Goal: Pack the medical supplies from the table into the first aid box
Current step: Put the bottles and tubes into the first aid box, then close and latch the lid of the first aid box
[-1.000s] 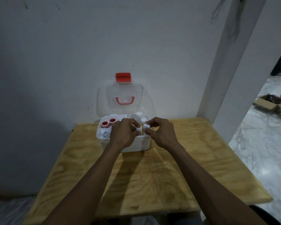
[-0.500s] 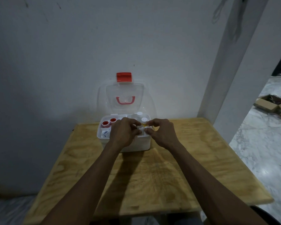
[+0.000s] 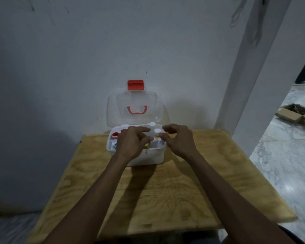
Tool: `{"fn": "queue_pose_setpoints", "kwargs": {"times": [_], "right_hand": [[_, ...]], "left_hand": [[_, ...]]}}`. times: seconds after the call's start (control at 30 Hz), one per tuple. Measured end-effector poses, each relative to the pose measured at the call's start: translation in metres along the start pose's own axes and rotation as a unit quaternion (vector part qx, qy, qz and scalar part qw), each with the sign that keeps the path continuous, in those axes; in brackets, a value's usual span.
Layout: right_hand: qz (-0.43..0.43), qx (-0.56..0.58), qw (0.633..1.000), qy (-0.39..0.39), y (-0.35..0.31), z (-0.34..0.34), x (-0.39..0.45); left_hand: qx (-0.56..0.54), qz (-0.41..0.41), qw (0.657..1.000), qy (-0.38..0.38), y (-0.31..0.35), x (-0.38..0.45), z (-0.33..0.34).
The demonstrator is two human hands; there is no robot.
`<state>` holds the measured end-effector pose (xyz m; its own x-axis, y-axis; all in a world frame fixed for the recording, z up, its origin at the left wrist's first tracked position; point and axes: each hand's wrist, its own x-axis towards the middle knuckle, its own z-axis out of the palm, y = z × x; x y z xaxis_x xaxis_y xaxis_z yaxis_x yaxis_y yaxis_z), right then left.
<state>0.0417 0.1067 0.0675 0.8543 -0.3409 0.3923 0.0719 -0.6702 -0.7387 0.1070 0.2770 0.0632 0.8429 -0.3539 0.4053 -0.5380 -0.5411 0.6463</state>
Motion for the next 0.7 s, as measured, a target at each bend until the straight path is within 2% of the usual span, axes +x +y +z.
{"fn": "queue_pose_setpoints", "kwargs": {"times": [0.17,0.33,0.47,0.57,0.7], "right_hand": [[0.008,0.020,0.999,0.045,-0.012,-0.002,0.027],[0.034,0.044,0.997,0.058,-0.020,0.008,0.058],[0.072,0.064,0.993,0.064,-0.022,0.018,0.086],[0.109,0.098,0.987,0.064,-0.021,0.024,0.105],[0.135,0.138,0.980,0.051,-0.019,0.031,0.122]], "left_hand": [[0.012,0.003,0.994,0.111,-0.004,0.019,-0.023],[0.003,-0.052,0.983,0.175,-0.020,0.046,-0.041],[-0.008,-0.130,0.976,0.173,-0.040,0.074,-0.049],[-0.033,-0.175,0.974,0.142,-0.053,0.094,-0.053],[-0.083,-0.189,0.973,0.107,-0.059,0.111,-0.053]]}}
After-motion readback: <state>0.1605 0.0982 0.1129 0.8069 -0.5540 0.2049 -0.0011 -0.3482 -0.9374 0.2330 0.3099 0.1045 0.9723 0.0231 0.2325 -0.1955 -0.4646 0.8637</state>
